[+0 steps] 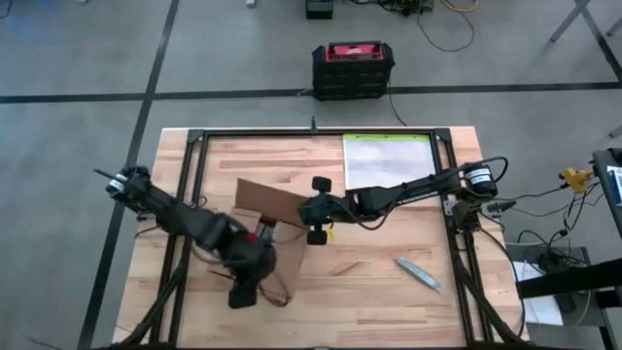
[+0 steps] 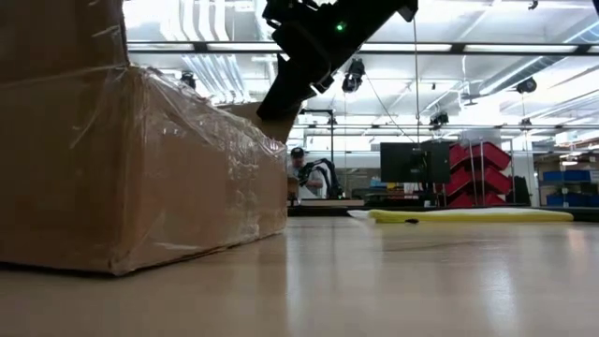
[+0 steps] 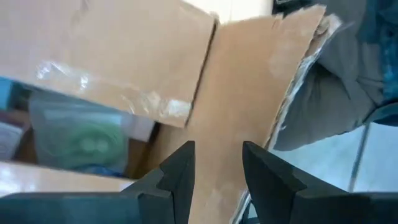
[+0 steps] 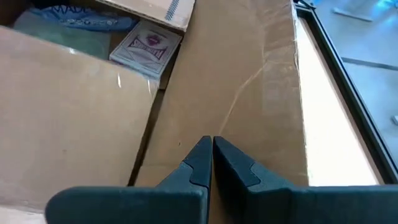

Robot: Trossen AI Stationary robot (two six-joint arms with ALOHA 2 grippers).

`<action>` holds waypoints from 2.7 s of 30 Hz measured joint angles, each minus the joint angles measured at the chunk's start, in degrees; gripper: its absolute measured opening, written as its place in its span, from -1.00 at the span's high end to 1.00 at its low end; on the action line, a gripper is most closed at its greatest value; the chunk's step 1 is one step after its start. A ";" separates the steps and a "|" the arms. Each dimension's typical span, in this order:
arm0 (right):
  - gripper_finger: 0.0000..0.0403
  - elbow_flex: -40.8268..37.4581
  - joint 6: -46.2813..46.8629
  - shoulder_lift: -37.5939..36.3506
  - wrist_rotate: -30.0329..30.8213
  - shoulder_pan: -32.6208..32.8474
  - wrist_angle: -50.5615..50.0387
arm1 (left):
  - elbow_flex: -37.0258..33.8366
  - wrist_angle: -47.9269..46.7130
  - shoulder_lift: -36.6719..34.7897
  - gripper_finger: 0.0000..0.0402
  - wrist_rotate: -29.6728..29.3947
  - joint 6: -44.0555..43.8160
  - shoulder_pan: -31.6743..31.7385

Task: Unpack boxes
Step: Open the brown box using the gray cutter

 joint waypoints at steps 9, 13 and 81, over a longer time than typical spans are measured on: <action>1.00 0.00 -2.60 0.00 -1.16 0.04 0.02 | -4.25 6.11 3.90 0.41 -10.28 -11.45 -10.21; 1.00 0.02 -2.94 0.00 -2.80 0.04 -0.89 | -7.89 10.14 7.00 0.41 -12.39 -13.71 -12.33; 1.00 -1.36 0.74 -0.44 -5.43 6.68 -3.42 | -3.07 -16.86 4.91 0.41 -21.26 23.51 38.22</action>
